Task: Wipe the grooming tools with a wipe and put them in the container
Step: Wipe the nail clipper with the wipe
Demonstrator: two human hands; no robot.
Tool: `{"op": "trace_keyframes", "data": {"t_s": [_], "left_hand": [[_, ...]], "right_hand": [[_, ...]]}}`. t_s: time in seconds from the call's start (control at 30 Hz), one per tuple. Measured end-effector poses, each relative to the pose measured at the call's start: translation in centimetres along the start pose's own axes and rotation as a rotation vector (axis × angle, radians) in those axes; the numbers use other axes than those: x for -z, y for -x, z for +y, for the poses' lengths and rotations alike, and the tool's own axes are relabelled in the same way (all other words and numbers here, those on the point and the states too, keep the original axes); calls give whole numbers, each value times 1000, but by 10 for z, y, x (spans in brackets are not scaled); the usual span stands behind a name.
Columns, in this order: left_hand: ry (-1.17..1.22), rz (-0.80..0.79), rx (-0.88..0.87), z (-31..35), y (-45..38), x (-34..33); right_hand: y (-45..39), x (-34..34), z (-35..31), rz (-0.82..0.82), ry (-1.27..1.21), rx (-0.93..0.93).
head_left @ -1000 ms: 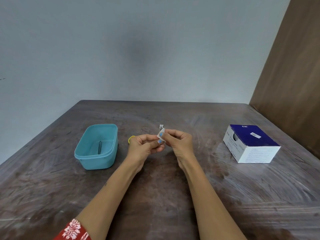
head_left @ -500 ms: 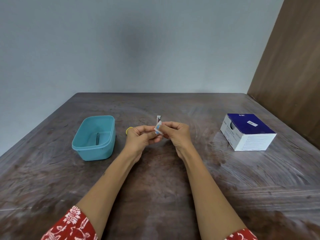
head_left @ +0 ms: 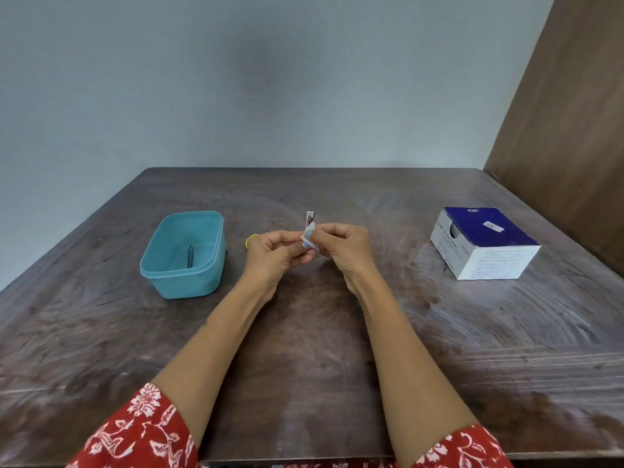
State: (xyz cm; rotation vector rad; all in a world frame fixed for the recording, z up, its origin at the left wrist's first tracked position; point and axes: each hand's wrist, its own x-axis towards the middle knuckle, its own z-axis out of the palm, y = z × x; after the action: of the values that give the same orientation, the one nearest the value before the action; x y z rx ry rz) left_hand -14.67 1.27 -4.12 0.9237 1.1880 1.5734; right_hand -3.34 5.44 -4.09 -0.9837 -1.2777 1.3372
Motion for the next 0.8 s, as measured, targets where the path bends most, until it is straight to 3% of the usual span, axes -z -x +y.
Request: {"op": "trace_keyframes", "data": {"t_s": [0.8], "left_hand": [[22,-16,46,3,0,0]], "right_hand": [[-1,2,-2,47,-29,63]]}}
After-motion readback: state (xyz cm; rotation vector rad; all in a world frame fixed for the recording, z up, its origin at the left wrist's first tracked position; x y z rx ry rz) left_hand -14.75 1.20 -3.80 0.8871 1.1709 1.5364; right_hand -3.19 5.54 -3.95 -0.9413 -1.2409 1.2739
